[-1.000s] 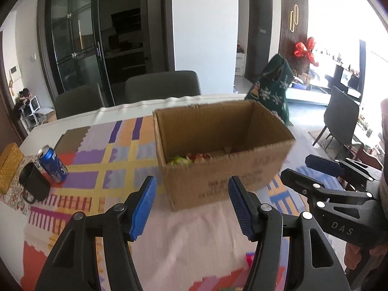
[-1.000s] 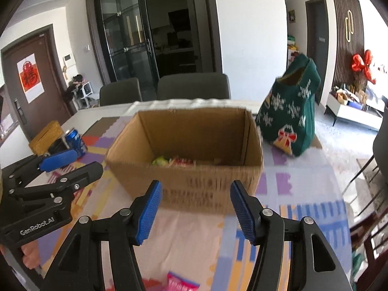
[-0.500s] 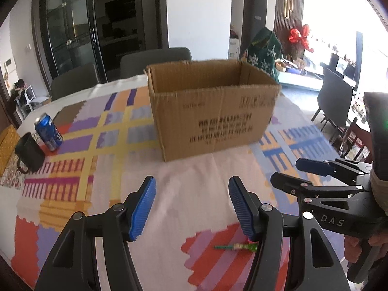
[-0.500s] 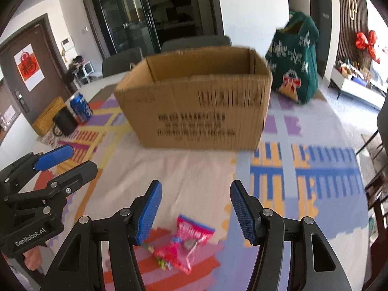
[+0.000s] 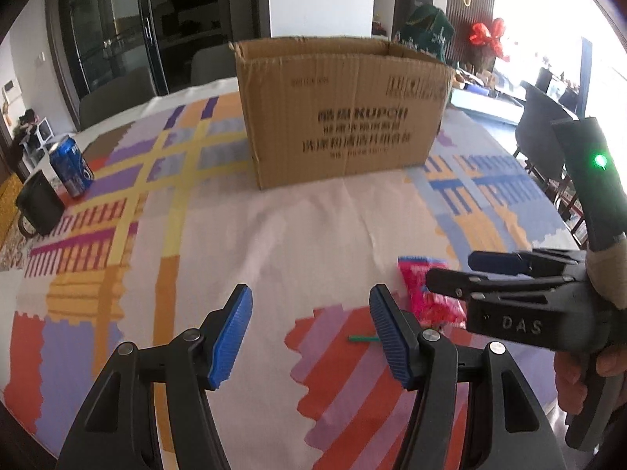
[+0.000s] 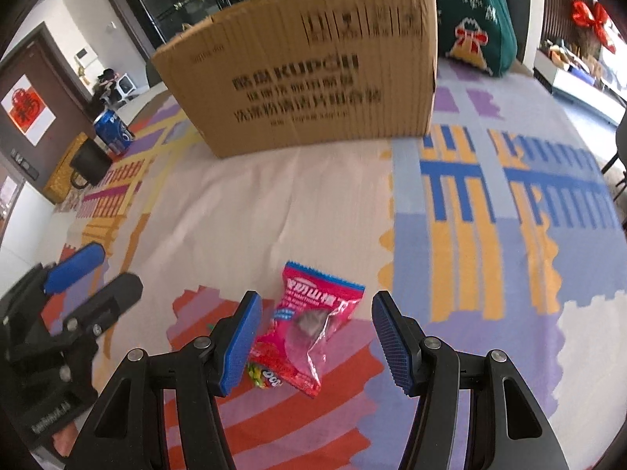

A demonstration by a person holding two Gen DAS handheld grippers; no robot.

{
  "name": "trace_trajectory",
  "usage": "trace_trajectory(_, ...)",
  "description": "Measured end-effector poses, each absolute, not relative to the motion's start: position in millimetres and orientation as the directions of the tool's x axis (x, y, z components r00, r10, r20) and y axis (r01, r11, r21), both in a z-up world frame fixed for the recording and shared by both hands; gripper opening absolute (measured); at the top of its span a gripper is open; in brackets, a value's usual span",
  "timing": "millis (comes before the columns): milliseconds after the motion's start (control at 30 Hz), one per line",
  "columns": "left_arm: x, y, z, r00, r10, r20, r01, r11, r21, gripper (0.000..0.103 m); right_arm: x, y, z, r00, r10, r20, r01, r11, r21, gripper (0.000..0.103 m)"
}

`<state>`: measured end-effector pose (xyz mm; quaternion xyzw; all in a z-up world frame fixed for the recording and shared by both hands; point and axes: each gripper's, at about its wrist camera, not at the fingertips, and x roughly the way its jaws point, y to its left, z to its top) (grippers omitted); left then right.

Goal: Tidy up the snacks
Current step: 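Withdraw both tools from the box toward the remaining snacks, then grasp the green lollipop with the left tool while the right tool grasps the pink hawthorn packet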

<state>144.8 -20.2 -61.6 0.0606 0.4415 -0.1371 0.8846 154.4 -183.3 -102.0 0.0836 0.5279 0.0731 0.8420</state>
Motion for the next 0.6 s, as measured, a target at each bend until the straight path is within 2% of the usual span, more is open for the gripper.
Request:
trace_trajectory(500,129,-32,-79,0.508,-0.239,-0.828,0.355,0.933,-0.052,0.061,166,-174,-130,0.384,0.195,-0.903,-0.009,0.978,0.207,0.059)
trace_trajectory(567,129,-33,-80,0.504,-0.244,-0.828,0.361,0.931,-0.055,0.061,166,-172,-130,0.387,0.186,-0.903,-0.018,0.981,0.195,0.058)
trace_trajectory(600,128,-34,-80,0.503,-0.246,-0.829,0.364,0.93,-0.055,0.061,166,-171,-130,0.39,0.18,-0.903,-0.022,0.982,0.187,0.054)
